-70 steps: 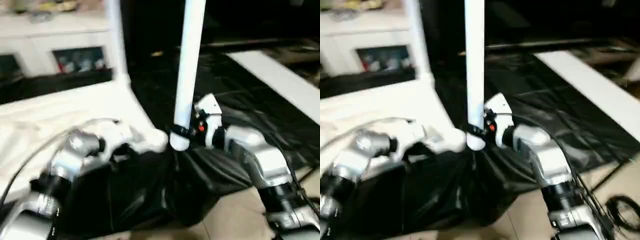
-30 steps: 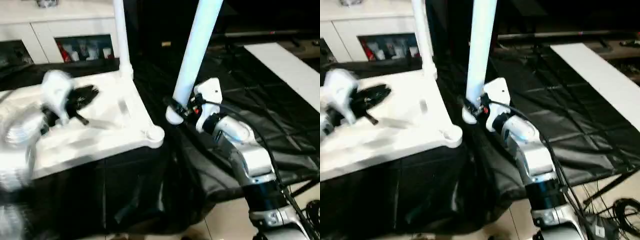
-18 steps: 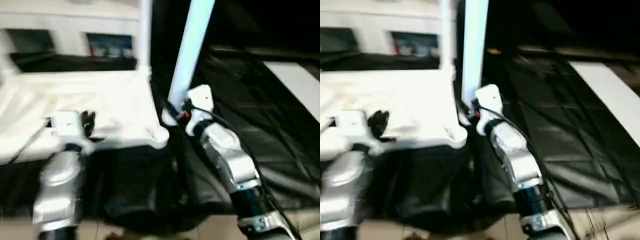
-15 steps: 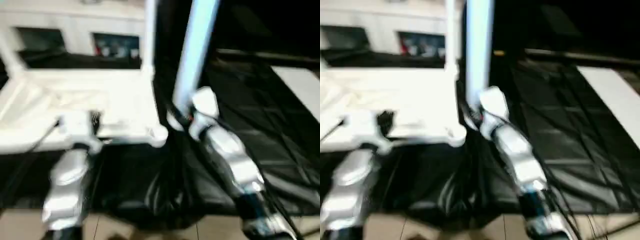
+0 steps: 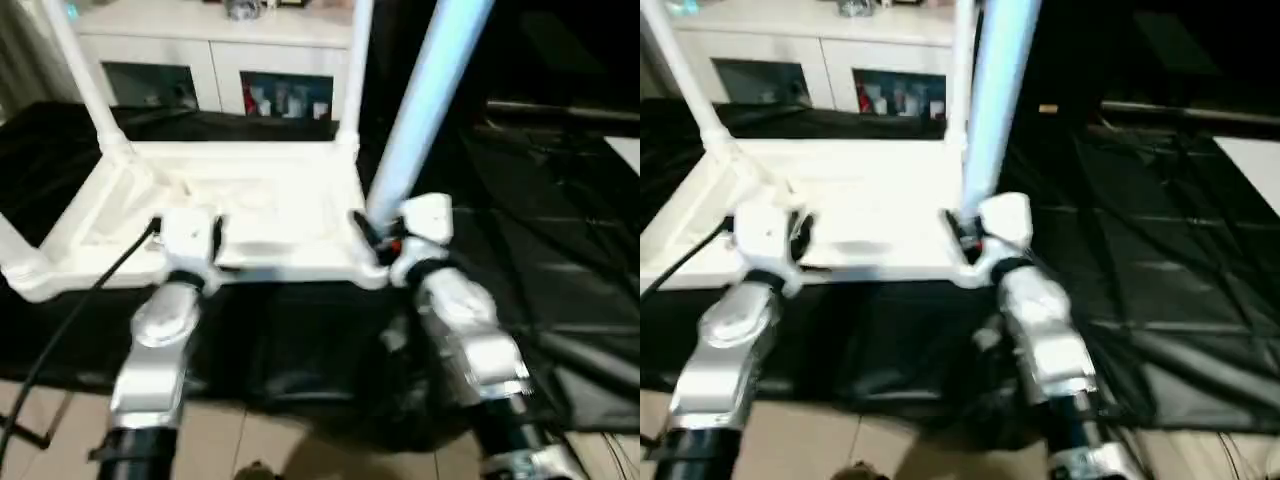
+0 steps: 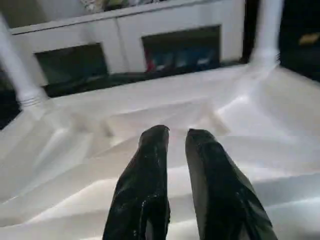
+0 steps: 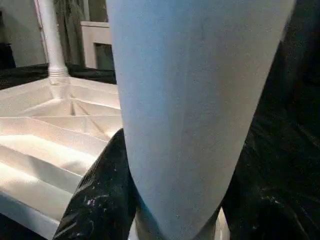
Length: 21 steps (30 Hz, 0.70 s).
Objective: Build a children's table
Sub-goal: Insert table leg to table base
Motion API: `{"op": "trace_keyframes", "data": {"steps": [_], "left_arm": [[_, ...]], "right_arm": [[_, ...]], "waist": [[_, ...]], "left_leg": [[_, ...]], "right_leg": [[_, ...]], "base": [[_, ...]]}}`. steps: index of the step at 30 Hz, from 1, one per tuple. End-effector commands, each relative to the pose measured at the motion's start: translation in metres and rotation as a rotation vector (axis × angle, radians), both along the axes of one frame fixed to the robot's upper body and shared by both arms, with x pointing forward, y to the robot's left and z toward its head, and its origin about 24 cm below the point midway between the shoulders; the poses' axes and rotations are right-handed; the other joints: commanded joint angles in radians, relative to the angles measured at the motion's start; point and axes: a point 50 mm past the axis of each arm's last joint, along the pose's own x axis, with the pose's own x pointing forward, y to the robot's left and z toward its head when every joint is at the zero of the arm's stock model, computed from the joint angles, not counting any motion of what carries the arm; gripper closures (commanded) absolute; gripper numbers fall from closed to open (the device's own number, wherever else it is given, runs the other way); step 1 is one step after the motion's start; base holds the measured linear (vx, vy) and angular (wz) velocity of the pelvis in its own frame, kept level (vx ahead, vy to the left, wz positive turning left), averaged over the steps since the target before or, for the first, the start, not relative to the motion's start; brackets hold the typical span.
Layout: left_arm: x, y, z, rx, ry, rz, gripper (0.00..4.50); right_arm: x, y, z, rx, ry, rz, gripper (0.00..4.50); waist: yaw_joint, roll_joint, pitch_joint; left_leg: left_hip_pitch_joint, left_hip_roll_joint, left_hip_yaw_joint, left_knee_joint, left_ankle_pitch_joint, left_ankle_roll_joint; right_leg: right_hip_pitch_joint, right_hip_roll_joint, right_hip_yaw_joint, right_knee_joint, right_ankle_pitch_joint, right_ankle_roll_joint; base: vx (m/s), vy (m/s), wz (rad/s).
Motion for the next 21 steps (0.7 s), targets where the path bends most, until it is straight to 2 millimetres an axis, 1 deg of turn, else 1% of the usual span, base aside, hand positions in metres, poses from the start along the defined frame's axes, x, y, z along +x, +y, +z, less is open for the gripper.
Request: {"op": "trace_keyframes", "data": {"steps": [1, 2, 3, 4, 5, 6, 7, 8, 9, 10, 11, 12, 13, 14, 15, 16, 17, 18, 19, 20, 21], "left_arm": [[0.0009, -0.01, 0.0009, 0.002, -0.009, -0.027, 3.65], [0.0007, -0.0121, 0.0011, 0.01, -0.013, -0.027, 3.65], [0.0006, -0.0122, 0.0012, 0.013, -0.014, -0.027, 3.65], [0.0005, -0.0126, 0.0015, 0.02, -0.016, -0.028, 3.65], [0.0005, -0.0126, 0.0015, 0.02, -0.016, -0.028, 3.65], [0.0002, -0.0124, 0.0014, -0.01, -0.014, -0.016, 3.65], [-0.0002, -0.0123, 0.0024, -0.03, -0.025, -0.016, 3.65], [-0.0006, -0.0113, 0.0027, -0.051, -0.027, -0.006, 3.65], [-0.001, -0.0102, 0.0031, -0.06, -0.031, 0.002, 3.65], [-0.0009, -0.0101, 0.003, -0.063, -0.032, -0.001, 3.65], [-0.0009, -0.01, 0.0029, -0.058, -0.033, -0.003, 3.65], [-0.0008, -0.01, 0.0029, -0.049, -0.033, -0.006, 3.65], [-0.0007, -0.01, 0.0028, -0.043, -0.032, -0.008, 3.65], [-0.0006, -0.0113, 0.0025, -0.041, -0.031, -0.022, 3.65], [-0.0007, -0.0122, 0.0024, -0.043, -0.032, -0.031, 3.65], [-0.001, -0.0143, 0.0024, -0.054, -0.034, -0.052, 3.65], [-0.0011, -0.0145, 0.0024, -0.056, -0.034, -0.053, 3.65], [-0.0011, -0.0146, 0.0025, -0.061, -0.034, -0.055, 3.65], [-0.0011, -0.0146, 0.0026, -0.063, -0.034, -0.054, 3.65], [-0.001, -0.0145, 0.0027, -0.063, -0.034, -0.054, 3.65], [-0.001, -0.0149, 0.0033, -0.067, -0.037, -0.063, 3.65]], "right_arm": [[0.0025, -0.0055, 0.007, 0.002, -0.032, -0.016, 2.64], [0.0021, -0.0037, 0.0078, 0.006, -0.035, -0.008, 2.64], [0.0021, -0.0036, 0.0078, 0.006, -0.035, -0.007, 2.64], [0.002, -0.0031, 0.0079, 0.007, -0.035, -0.004, 2.64], [0.002, -0.0031, 0.0079, 0.007, -0.035, -0.004, 2.64], [0.002, -0.0028, 0.0078, 0.008, -0.031, -0.001, 2.64], [0.0021, -0.0024, 0.0079, 0.003, -0.031, 0.006, 2.64], [0.0024, -0.0023, 0.0077, -0.006, -0.028, 0.011, 2.64], [0.0029, -0.0023, 0.0074, -0.015, -0.025, 0.015, 2.64], [0.0032, -0.0024, 0.0072, -0.015, -0.02, 0.015, 2.64], [0.0033, -0.0025, 0.0069, -0.016, -0.016, 0.016, 2.64], [0.0033, -0.0024, 0.007, -0.019, -0.017, 0.017, 2.64], [0.0033, -0.0024, 0.0072, -0.021, -0.018, 0.018, 2.64], [0.0032, -0.0019, 0.0076, -0.02, -0.019, 0.022, 2.64], [0.0031, -0.0014, 0.0077, -0.021, -0.019, 0.025, 2.64], [0.0028, 0.0001, 0.0079, -0.01, -0.015, 0.029, 2.64], [0.0027, 0.0003, 0.008, -0.007, -0.014, 0.03, 2.64], [0.0027, 0.0009, 0.0081, 0.004, -0.012, 0.029, 2.64], [0.0026, 0.0014, 0.0081, 0.01, -0.009, 0.029, 2.64], [0.0023, 0.0024, 0.0089, 0.013, -0.016, 0.036, 2.64], [0.0015, 0.0036, 0.0093, 0.004, -0.022, 0.044, 2.64]], "waist": [[-0.027, 0.04, -0.066], [-0.035, 0.029, -0.064], [-0.043, 0.031, -0.067], [-0.047, 0.029, -0.068], [-0.05, 0.025, -0.068], [-0.048, 0.019, -0.072], [-0.056, -0.009, -0.077], [-0.056, -0.028, -0.08], [-0.028, -0.087, -0.086], [0.006, -0.078, -0.088], [0.009, -0.088, -0.082], [0.012, -0.078, -0.087], [0.003, -0.058, -0.088], [-0.007, -0.056, -0.084], [-0.012, -0.046, -0.084], [-0.011, -0.042, -0.079], [-0.009, -0.04, -0.077], [-0.01, -0.037, -0.076], [-0.012, -0.037, -0.073], [-0.014, -0.034, -0.069], [-0.017, -0.035, -0.067]], "left_leg": [[0.057, 0.142, -0.072, -0.198, -0.617, -0.177], [0.059, 0.153, -0.071, -0.204, -0.614, -0.181], [0.062, 0.182, -0.08, -0.221, -0.581, -0.164], [0.059, 0.209, -0.085, -0.244, -0.535, -0.114], [0.06, 0.217, -0.088, -0.25, -0.511, -0.083], [0.066, 0.214, -0.076, -0.245, -0.499, -0.02], [0.062, 0.174, -0.053, -0.219, -0.479, 0.077], [0.052, 0.13, -0.027, -0.183, -0.45, 0.114], [-0.003, -0.037, 0.066, 0.008, -0.281, 0.147], [-0.033, -0.018, 0.032, 0.014, -0.068, 0.119], [-0.051, -0.013, 0.025, 0.005, -0.016, 0.107], [-0.054, 0.002, 0.009, -0.03, 0.004, 0.087], [-0.034, 0.028, -0.005, -0.072, 0.006, 0.08], [-0.031, 0.031, -0.007, -0.08, -0.007, 0.075], [-0.011, 0.042, -0.005, -0.087, -0.061, 0.065], [0.003, 0.049, 0.001, -0.094, -0.118, 0.06], [0.013, 0.05, 0.007, -0.097, -0.137, 0.058], [0.02, 0.062, 0.008, -0.107, -0.151, 0.057], [0.023, 0.071, 0.007, -0.113, -0.164, 0.053], [0.028, 0.081, 0.009, -0.12, -0.195, 0.045], [0.029, 0.085, 0.009, -0.126, -0.218, 0.034]], "right_leg": [[-0.008, -0.033, 0.005, 0.0, 0.024, -0.01], [-0.01, -0.035, 0.004, -0.001, 0.004, 0.002], [-0.012, -0.036, -0.004, 0.015, -0.021, 0.02], [-0.018, -0.033, -0.01, 0.047, -0.043, 0.03], [-0.024, -0.036, -0.007, 0.058, -0.054, 0.029], [-0.034, -0.041, 0.0, 0.067, -0.066, 0.016], [-0.014, -0.064, 0.025, 0.032, -0.046, -0.016], [-0.009, -0.079, 0.042, -0.014, -0.038, -0.067], [0.019, -0.133, 0.08, -0.123, -0.183, -0.108], [0.051, -0.188, 0.122, -0.122, -0.312, 0.018], [0.051, -0.181, 0.12, -0.114, -0.336, 0.11], [0.057, -0.164, 0.112, -0.092, -0.303, 0.219], [0.046, -0.129, 0.077, -0.078, -0.148, 0.209], [0.039, -0.104, 0.062, -0.075, -0.103, 0.191], [0.033, -0.092, 0.054, -0.084, -0.099, 0.149], [0.031, -0.093, 0.048, -0.101, -0.17, 0.099], [0.03, -0.094, 0.048, -0.107, -0.198, 0.079], [0.029, -0.093, 0.042, -0.113, -0.237, 0.041], [0.027, -0.094, 0.041, -0.115, -0.254, 0.029], [0.025, -0.096, 0.038, -0.118, -0.285, 0.007], [0.029, -0.1, 0.037, -0.118, -0.302, -0.005]], "base": [[-0.029, 0.115, 0.21], [-0.029, 0.115, 0.21], [-0.024, 0.037, 0.19], [0.0, 0.0, 0.0], [0.0, 0.0, 0.0], [-0.017, -0.126, 0.17], [-0.007, -0.195, 0.13], [-0.007, -0.195, 0.13], [0.002, -0.214, 0.02], [-0.007, -0.201, -0.06], [-0.007, -0.201, -0.06], [-0.024, -0.168, -0.08], [-0.031, -0.127, -0.08], [-0.031, -0.127, -0.08], [-0.032, -0.086, -0.03], [0.0, 0.0, 0.0], [0.0, 0.0, 0.0], [0.0, 0.0, 0.0], [0.0, 0.0, 0.0], [0.0, 0.0, 0.0], [0.0, 0.0, 0.0]]}}
